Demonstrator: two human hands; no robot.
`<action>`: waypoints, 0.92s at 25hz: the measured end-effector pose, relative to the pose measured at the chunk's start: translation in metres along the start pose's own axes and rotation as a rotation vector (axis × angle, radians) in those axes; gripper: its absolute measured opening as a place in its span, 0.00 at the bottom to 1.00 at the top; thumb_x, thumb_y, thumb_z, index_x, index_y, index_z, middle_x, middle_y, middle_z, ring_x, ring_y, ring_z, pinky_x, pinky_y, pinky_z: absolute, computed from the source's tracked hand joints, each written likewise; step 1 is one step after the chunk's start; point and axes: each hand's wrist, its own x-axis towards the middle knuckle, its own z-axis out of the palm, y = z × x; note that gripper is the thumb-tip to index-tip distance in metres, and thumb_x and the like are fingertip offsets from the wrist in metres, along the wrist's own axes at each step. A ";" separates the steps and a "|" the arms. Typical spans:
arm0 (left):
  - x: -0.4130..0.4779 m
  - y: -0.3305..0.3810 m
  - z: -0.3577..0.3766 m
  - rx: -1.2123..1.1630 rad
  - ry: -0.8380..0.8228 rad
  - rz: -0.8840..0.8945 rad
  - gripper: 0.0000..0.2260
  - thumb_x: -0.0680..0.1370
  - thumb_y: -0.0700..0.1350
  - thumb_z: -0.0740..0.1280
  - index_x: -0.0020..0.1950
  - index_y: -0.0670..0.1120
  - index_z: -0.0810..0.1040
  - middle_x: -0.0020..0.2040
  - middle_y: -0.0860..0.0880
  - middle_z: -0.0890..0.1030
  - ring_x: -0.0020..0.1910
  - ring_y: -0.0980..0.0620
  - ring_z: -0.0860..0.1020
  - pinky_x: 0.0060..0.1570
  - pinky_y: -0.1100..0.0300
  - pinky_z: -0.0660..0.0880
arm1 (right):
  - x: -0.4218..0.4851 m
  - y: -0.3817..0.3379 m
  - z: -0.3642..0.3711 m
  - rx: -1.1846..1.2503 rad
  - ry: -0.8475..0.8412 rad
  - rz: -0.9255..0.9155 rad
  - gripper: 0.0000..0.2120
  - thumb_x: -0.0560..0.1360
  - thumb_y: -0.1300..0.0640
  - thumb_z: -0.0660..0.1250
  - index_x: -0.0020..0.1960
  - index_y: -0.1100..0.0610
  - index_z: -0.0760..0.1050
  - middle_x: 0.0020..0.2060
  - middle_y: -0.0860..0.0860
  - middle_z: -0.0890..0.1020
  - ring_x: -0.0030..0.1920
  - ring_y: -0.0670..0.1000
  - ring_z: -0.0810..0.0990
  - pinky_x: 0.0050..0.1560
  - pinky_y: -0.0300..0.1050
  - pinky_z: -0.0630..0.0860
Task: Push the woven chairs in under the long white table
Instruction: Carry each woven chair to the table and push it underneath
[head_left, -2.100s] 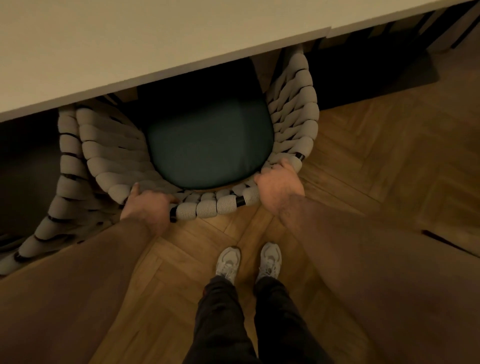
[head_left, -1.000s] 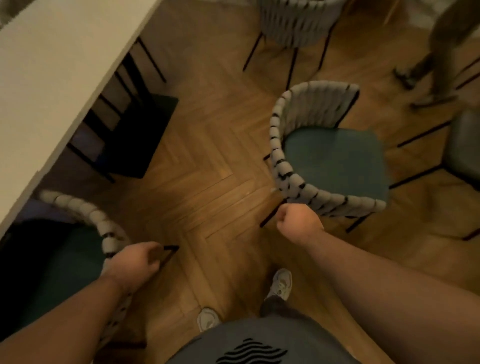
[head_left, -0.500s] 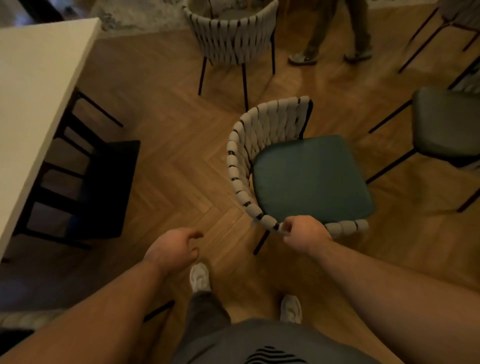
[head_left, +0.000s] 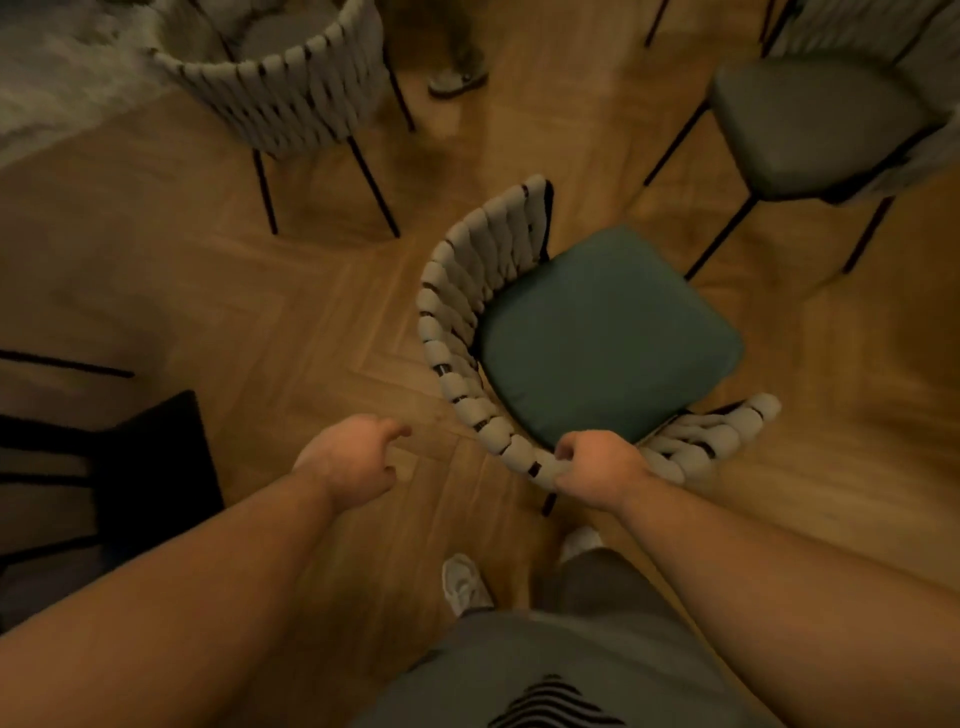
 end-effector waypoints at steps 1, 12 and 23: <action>0.013 0.002 -0.012 0.037 -0.022 0.018 0.30 0.76 0.47 0.69 0.78 0.58 0.70 0.70 0.49 0.77 0.70 0.48 0.74 0.66 0.53 0.74 | 0.006 -0.001 0.002 0.012 -0.012 0.008 0.14 0.76 0.49 0.69 0.62 0.47 0.79 0.55 0.48 0.83 0.55 0.51 0.80 0.50 0.45 0.75; 0.169 0.024 -0.065 0.355 -0.143 0.303 0.32 0.75 0.43 0.70 0.79 0.54 0.68 0.72 0.47 0.75 0.71 0.46 0.72 0.68 0.51 0.74 | 0.057 -0.010 0.006 0.140 -0.089 0.146 0.26 0.74 0.42 0.71 0.70 0.48 0.77 0.58 0.48 0.82 0.57 0.51 0.80 0.50 0.46 0.77; 0.269 -0.011 -0.079 0.941 -0.192 0.758 0.29 0.79 0.42 0.64 0.80 0.54 0.65 0.77 0.50 0.71 0.79 0.46 0.64 0.81 0.34 0.43 | 0.088 -0.086 0.056 0.137 -0.148 0.405 0.35 0.68 0.32 0.70 0.73 0.39 0.71 0.65 0.46 0.81 0.64 0.55 0.79 0.67 0.56 0.70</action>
